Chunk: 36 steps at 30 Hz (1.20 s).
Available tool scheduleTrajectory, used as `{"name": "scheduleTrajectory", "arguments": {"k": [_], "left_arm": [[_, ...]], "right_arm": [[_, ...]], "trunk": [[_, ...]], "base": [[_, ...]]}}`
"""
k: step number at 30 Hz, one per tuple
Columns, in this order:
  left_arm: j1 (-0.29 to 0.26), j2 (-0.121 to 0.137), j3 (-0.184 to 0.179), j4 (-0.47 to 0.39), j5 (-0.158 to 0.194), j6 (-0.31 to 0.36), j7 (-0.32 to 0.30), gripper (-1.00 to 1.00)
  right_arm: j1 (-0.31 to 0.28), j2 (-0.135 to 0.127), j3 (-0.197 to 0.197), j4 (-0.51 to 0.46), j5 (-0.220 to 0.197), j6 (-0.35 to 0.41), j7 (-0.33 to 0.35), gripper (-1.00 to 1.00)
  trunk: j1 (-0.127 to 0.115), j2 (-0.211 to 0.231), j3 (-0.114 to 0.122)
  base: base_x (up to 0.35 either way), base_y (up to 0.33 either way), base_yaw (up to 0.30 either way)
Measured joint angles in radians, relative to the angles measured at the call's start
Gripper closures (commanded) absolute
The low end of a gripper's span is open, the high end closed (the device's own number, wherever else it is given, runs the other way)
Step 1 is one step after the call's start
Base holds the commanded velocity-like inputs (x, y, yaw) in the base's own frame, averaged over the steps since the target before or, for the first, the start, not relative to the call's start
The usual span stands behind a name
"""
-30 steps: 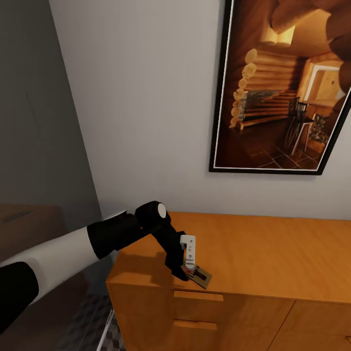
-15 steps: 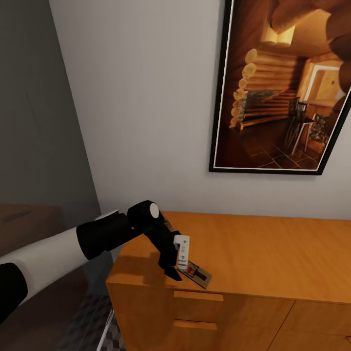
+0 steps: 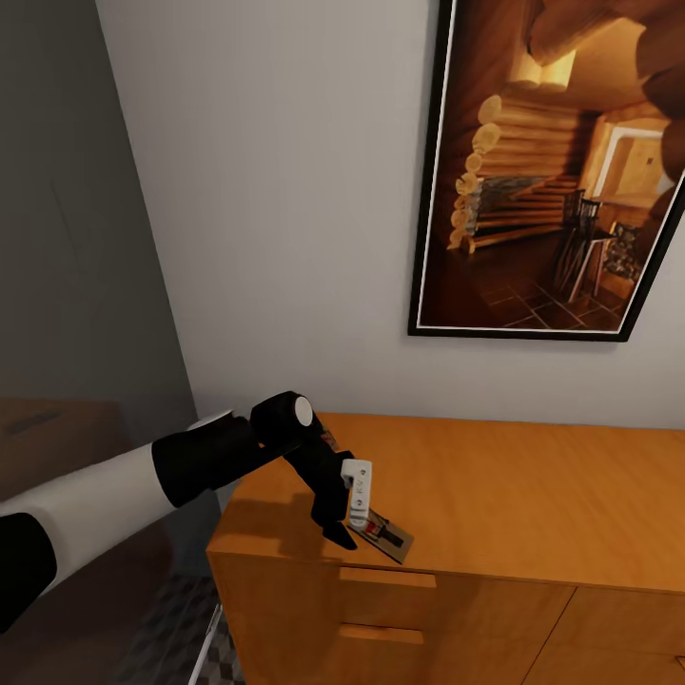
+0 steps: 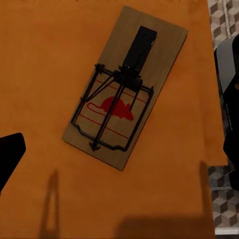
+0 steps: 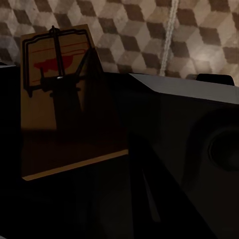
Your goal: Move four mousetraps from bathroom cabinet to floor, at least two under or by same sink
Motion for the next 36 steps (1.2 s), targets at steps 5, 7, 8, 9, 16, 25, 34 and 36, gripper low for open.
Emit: {"name": "scheduleTrajectory", "arguments": {"k": [5,7,8,9,16,25,34,36], "left_arm": [[0.000,-0.008,-0.001,0.004,-0.001,-0.001,0.000,-1.00],[0.000,-0.008,-0.001,0.004,-0.002,-0.001,0.000,-1.00],[0.000,-0.008,-0.001,0.005,-0.002,-0.001,0.000,-1.00],[0.000,-0.008,-0.001,0.005,-0.002,-0.002,0.000,-1.00],[0.000,-0.008,-0.001,0.006,-0.003,-0.003,0.000,-1.00],[0.000,-0.008,0.000,0.006,-0.004,-0.004,-0.001,-1.00],[0.000,-0.008,-0.001,0.005,-0.004,-0.004,-0.001,-1.00],[0.000,-0.008,-0.001,0.004,-0.004,-0.004,-0.001,-1.00]], "right_arm": [[0.000,0.000,0.000,-0.001,0.000,0.000,0.000,1.00],[0.000,0.000,0.000,-0.001,0.000,0.000,0.000,1.00],[0.000,0.000,0.000,-0.001,0.000,0.000,0.000,1.00],[0.000,0.000,0.000,-0.001,0.000,0.000,0.000,1.00],[0.000,0.001,0.000,-0.001,0.000,0.000,0.000,1.00],[0.000,0.001,0.000,-0.001,0.000,0.000,0.000,1.00],[0.000,0.001,-0.001,-0.001,0.000,-0.001,0.000,1.00],[0.000,0.001,0.000,-0.001,0.000,-0.001,0.000,1.00]], "trunk": [[0.000,0.000,0.000],[0.000,0.000,0.000],[0.000,0.000,0.000],[0.000,0.000,0.000],[0.000,0.000,0.000],[0.000,0.000,0.000],[0.000,0.000,0.000],[0.000,0.000,0.000]], "base": [[0.000,0.000,0.000],[0.000,0.000,0.000],[0.000,0.000,0.000],[0.000,0.000,0.000],[0.000,0.000,0.000],[0.000,0.000,0.000],[0.000,0.000,0.000],[0.000,0.000,0.000]]}}
